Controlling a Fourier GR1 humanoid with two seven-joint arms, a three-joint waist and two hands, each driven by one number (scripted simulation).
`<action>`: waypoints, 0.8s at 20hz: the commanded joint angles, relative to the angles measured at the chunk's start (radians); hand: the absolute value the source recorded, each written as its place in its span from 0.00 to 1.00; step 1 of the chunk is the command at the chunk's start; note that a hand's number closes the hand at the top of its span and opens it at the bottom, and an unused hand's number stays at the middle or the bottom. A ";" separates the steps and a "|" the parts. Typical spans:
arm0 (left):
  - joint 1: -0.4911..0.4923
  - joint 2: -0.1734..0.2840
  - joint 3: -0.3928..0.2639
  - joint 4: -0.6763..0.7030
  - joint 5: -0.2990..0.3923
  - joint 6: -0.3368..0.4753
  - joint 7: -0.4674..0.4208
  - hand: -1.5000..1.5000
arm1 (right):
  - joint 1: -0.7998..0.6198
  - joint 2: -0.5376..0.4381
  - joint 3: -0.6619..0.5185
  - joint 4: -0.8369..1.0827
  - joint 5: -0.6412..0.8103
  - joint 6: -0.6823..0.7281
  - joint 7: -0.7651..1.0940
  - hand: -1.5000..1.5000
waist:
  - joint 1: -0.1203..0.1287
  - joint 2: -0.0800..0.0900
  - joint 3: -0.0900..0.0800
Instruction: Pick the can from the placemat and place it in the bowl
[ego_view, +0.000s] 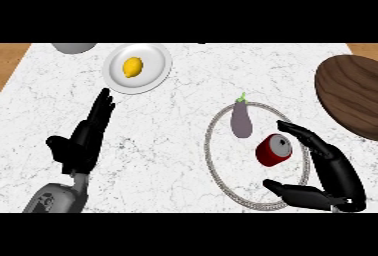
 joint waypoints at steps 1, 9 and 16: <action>-0.020 -0.024 0.017 0.056 0.001 -0.036 -0.039 0.50 | 0.084 0.002 -0.058 -0.095 0.004 -0.018 -0.129 0.00 | 0.011 0.003 -0.001; 0.004 -0.037 0.014 0.011 -0.041 -0.025 -0.001 0.50 | 0.046 -0.162 -0.155 -0.346 0.092 -0.031 0.349 0.00 | 0.020 0.003 -0.002; -0.014 -0.041 0.031 -0.042 -0.059 -0.022 0.049 0.50 | -0.062 -0.266 -0.187 -0.360 -0.031 0.130 0.657 0.00 | 0.030 0.004 -0.002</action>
